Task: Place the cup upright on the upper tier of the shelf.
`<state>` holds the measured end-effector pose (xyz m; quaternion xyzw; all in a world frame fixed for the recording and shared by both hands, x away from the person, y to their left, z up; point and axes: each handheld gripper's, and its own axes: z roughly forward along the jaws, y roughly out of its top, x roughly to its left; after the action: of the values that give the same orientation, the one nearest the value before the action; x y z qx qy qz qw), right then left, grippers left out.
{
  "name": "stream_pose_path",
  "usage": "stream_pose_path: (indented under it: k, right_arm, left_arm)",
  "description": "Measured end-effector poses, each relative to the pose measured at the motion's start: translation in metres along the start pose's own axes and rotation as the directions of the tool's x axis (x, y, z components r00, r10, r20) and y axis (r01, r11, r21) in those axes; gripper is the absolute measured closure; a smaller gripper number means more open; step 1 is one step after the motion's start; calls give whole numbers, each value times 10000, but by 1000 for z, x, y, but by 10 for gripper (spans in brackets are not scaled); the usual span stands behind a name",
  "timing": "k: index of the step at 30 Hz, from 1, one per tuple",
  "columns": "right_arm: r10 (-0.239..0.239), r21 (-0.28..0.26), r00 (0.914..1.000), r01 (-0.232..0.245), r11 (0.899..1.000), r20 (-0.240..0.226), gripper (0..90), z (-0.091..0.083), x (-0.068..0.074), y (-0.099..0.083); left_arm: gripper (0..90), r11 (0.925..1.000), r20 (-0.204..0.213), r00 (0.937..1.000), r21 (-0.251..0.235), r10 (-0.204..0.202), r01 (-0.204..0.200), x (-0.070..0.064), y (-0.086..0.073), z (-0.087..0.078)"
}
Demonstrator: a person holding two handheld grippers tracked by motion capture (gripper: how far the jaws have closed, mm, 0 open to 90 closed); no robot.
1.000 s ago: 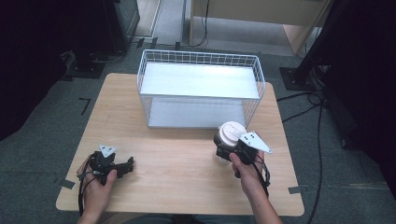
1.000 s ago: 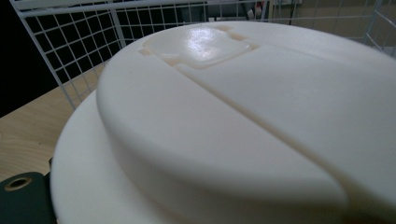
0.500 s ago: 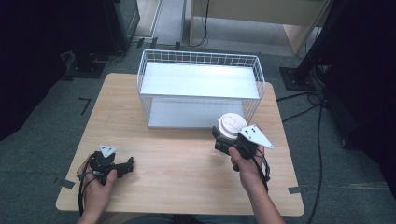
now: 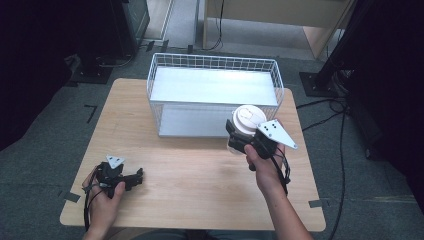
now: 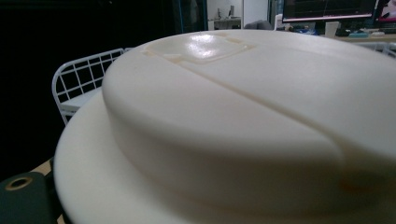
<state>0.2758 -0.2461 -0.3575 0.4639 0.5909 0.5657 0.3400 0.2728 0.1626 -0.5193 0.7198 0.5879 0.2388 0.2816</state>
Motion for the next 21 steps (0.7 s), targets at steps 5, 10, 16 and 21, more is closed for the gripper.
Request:
stream_pose_path:
  k: [5, 10, 16, 21]
  right_arm:
    - [36, -326, 10000, -34, 9995, 59, 77, 4, 6, 17]
    - [158, -719, 9997, -145, 9973, 178, 77, 9, 6, 34]
    - [181, -1024, 9992, -143, 9946, 364, 77, 16, 5, 52]
    - [94, -1260, 9992, -44, 9920, 391, 77, 23, 7, 66]
  left_arm:
    - [0, 10000, 1, 10000, -1, 2, -2, 0, 0, 0]
    - [0, 10000, 0, 10000, 4, 5, -5, 0, 0, 0]
    - [0, 10000, 3, 10000, 8, 5, -5, 0, 0, 0]
    - [0, 10000, 1, 10000, 3, 5, -5, 0, 0, 0]
